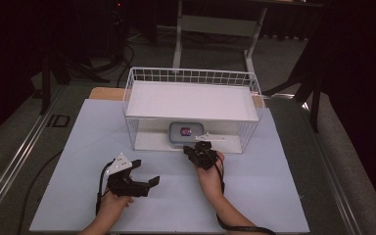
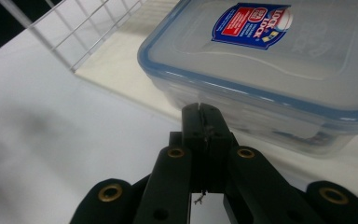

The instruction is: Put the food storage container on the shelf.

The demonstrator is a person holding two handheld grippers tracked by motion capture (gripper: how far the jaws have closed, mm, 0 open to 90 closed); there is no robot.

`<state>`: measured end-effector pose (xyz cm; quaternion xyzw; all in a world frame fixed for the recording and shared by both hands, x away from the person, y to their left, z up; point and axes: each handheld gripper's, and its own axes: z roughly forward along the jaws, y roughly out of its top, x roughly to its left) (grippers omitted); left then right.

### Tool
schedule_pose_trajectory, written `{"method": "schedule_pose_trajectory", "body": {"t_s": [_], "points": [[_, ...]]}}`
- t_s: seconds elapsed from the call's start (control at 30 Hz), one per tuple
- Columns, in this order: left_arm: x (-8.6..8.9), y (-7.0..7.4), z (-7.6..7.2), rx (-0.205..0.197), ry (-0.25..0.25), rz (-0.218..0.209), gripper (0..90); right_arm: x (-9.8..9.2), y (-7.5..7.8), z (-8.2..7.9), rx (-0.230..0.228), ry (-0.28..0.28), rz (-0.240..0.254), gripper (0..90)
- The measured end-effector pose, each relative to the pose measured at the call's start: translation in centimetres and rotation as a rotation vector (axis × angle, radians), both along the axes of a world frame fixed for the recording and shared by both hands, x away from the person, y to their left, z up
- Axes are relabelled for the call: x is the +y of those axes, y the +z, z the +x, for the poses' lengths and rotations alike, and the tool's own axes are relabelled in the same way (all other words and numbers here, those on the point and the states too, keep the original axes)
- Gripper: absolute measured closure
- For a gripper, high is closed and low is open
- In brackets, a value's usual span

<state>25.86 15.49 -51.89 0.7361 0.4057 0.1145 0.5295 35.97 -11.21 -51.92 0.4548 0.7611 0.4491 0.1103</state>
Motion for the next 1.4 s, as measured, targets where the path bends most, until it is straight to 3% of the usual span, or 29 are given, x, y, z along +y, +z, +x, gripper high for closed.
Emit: {"method": "schedule_pose_trajectory", "body": {"t_s": [0.43,0.5,0.6,0.73,0.77,0.83,0.87,0.97,1.0,1.03,1.07,1.17,1.4], "points": [[-0.5,0.0,-0.2,-0.023,-0.012,0.018,2.4,0.3,0.0,2.6,0.004,-0.071,0.03,89.7],[-0.5,0.0,-0.2,-0.015,-0.013,0.008,2.4,0.0,0.2,3.1,0.007,-0.084,0.068,89.7],[-0.6,0.1,-0.4,-0.019,-0.018,0.007,2.4,0.0,0.2,3.4,0.003,-0.092,0.075,89.7],[-0.7,0.2,-0.4,-0.02,-0.023,0.003,2.4,0.3,0.5,3.7,0.034,-0.109,0.065,89.7],[-0.7,0.2,-0.5,-0.021,-0.024,-0.002,2.4,0.4,0.7,3.6,0.06,-0.12,0.069,89.7],[-0.7,0.2,-0.5,-0.014,-0.028,-0.002,2.4,0.4,0.6,4.0,0.041,-0.122,0.066,89.7],[-0.8,0.2,-0.5,-0.017,-0.028,-0.005,2.4,0.2,0.5,4.3,0.009,-0.117,0.06,89.7],[-0.8,0.2,-0.6,-0.014,-0.033,-0.004,2.4,0.3,0.5,4.4,0.01,-0.119,0.055,89.7],[-0.8,0.2,-0.5,-0.012,-0.034,-0.001,2.4,0.5,0.7,4.2,0.063,-0.133,0.075,89.8],[-0.8,0.2,-0.5,-0.012,-0.034,-0.001,2.4,0.5,0.7,4.2,0.063,-0.133,0.075,89.8],[-0.8,0.1,-0.5,-0.013,-0.036,-0.001,2.4,0.3,0.5,4.5,0.014,-0.116,0.057,89.8],[-0.8,0.0,-0.6,-0.012,-0.036,-0.001,2.5,0.7,0.5,4.5,-0.006,-0.11,0.026,89.8],[-0.9,0.0,-0.6,-0.014,-0.036,0.002,2.4,0.4,0.4,4.4,-0.003,-0.107,0.063,89.6]]}}
